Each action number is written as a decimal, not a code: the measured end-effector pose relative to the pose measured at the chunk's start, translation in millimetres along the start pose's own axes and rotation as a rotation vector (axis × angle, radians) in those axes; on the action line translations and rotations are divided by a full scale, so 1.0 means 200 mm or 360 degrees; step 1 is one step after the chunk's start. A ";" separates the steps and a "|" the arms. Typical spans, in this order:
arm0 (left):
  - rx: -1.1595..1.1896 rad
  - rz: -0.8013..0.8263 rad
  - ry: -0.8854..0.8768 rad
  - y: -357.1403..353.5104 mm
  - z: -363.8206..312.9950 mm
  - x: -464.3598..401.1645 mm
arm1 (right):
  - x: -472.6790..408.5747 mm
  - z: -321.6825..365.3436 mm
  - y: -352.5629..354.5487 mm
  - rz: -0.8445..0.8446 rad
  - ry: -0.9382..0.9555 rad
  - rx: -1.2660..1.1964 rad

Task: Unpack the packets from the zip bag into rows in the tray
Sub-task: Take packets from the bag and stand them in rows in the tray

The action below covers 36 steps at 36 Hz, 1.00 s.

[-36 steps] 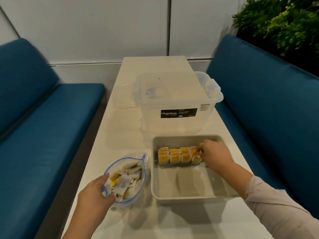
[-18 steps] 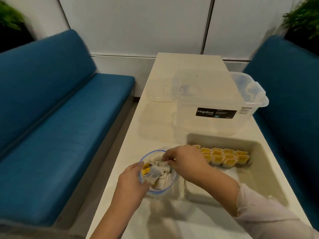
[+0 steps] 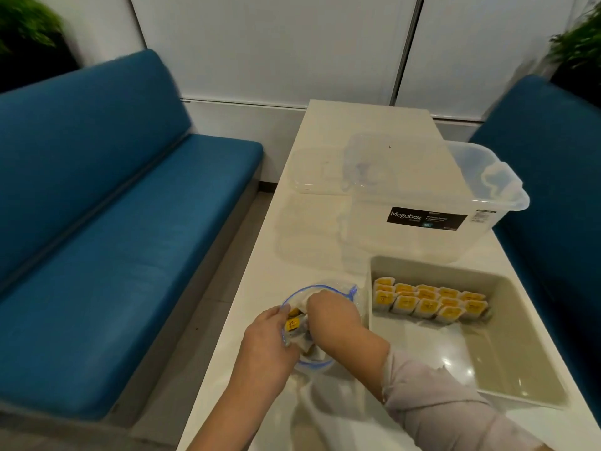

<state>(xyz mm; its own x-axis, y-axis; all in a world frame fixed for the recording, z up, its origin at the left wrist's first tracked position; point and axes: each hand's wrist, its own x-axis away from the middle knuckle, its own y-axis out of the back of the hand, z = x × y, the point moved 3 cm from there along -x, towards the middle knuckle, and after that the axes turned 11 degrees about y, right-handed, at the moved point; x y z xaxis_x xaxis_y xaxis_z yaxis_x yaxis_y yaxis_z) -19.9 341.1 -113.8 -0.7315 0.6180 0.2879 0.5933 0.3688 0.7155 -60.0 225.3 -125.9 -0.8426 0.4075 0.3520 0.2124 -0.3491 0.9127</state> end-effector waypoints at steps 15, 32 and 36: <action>-0.0040 0.0020 0.0015 0.00 0.01 -0.04 | 0.06 -0.10 0.12 -0.0342 0.0032 -0.0588; -0.0065 0.0049 0.0082 0.00 -0.01 -0.04 | 0.18 -0.12 0.26 -0.0323 0.0148 -0.0347; -0.0112 0.0035 0.0086 0.00 -0.01 -0.03 | 0.20 -0.12 0.25 -0.0362 0.0176 -0.0299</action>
<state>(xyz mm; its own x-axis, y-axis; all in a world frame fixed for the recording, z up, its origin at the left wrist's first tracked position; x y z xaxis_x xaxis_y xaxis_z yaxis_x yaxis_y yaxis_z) -15.5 335.6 -113.5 -0.7365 0.5866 0.3367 0.5859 0.3046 0.7510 -95.0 204.4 -71.9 -0.9090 0.4023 0.1087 -0.0745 -0.4135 0.9074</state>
